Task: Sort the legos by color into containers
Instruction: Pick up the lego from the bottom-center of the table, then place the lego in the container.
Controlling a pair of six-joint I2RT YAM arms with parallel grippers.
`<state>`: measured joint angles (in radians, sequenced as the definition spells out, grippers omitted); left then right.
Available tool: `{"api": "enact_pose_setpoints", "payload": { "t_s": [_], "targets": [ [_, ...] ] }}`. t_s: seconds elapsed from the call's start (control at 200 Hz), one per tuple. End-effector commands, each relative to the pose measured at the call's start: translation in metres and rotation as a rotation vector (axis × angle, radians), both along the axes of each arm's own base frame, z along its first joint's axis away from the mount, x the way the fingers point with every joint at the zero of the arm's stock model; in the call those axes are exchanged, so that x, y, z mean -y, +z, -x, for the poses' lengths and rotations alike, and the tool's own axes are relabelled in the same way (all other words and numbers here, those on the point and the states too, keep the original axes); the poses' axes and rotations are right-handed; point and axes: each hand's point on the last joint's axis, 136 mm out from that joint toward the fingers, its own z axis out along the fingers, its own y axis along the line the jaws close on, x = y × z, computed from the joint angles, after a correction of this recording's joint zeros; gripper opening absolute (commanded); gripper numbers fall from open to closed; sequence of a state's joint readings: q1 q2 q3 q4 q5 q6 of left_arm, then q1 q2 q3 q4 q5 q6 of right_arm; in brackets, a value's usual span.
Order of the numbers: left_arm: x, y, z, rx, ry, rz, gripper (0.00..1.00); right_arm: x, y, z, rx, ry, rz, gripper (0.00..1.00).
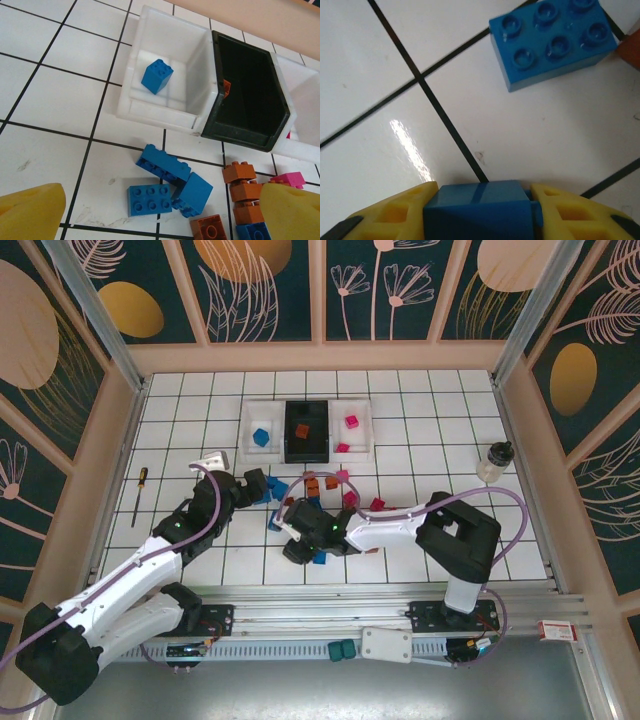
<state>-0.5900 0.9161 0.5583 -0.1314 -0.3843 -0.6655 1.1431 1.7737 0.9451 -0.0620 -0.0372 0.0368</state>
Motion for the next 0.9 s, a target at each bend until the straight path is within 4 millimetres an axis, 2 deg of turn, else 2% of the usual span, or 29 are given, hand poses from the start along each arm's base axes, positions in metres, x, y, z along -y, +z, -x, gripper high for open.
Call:
{"api": "enact_pose_setpoints", "payload": {
  "t_s": [0.0, 0.14, 0.235, 0.255, 0.26, 0.37, 0.611, 0.686, 0.756, 0.896],
  "targets": [
    [-0.010, -0.008, 0.004, -0.014, 0.051, -0.002, 0.99, -0.028, 0.068, -0.028, 0.049, -0.005, -0.225, 0.32],
    [-0.016, -0.010, 0.008, -0.020, 0.077, 0.000, 0.99, -0.038, 0.131, -0.089, 0.106, -0.089, -0.425, 0.28],
    [-0.020, -0.010, 0.010, -0.019, 0.091, -0.001, 0.99, -0.044, 0.150, -0.134, 0.120, -0.147, -0.489, 0.28],
    [-0.021, -0.010, 0.011, -0.020, 0.093, 0.000, 0.99, -0.045, 0.150, -0.142, 0.119, -0.158, -0.494, 0.28],
    [-0.021, -0.010, 0.011, -0.020, 0.093, 0.000, 0.99, -0.044, 0.144, -0.144, 0.111, -0.162, -0.485, 0.28],
    [-0.024, -0.011, 0.014, -0.015, 0.101, 0.014, 0.99, -0.058, 0.151, -0.190, 0.118, -0.223, -0.521, 0.29],
    [-0.008, -0.022, 0.019, -0.039, 0.017, 0.057, 0.99, -0.083, 0.138, -0.275, 0.120, -0.372, -0.518, 0.31],
    [-0.006, -0.025, 0.020, -0.051, 0.006, 0.058, 0.99, -0.086, 0.136, -0.291, 0.120, -0.404, -0.531, 0.33],
    [-0.005, -0.028, 0.021, -0.061, -0.003, 0.062, 0.99, -0.091, 0.142, -0.303, 0.121, -0.418, -0.554, 0.38],
    [-0.001, -0.029, 0.022, -0.067, -0.018, 0.070, 0.99, -0.099, 0.162, -0.314, 0.120, -0.422, -0.613, 0.60]
  ]
}}
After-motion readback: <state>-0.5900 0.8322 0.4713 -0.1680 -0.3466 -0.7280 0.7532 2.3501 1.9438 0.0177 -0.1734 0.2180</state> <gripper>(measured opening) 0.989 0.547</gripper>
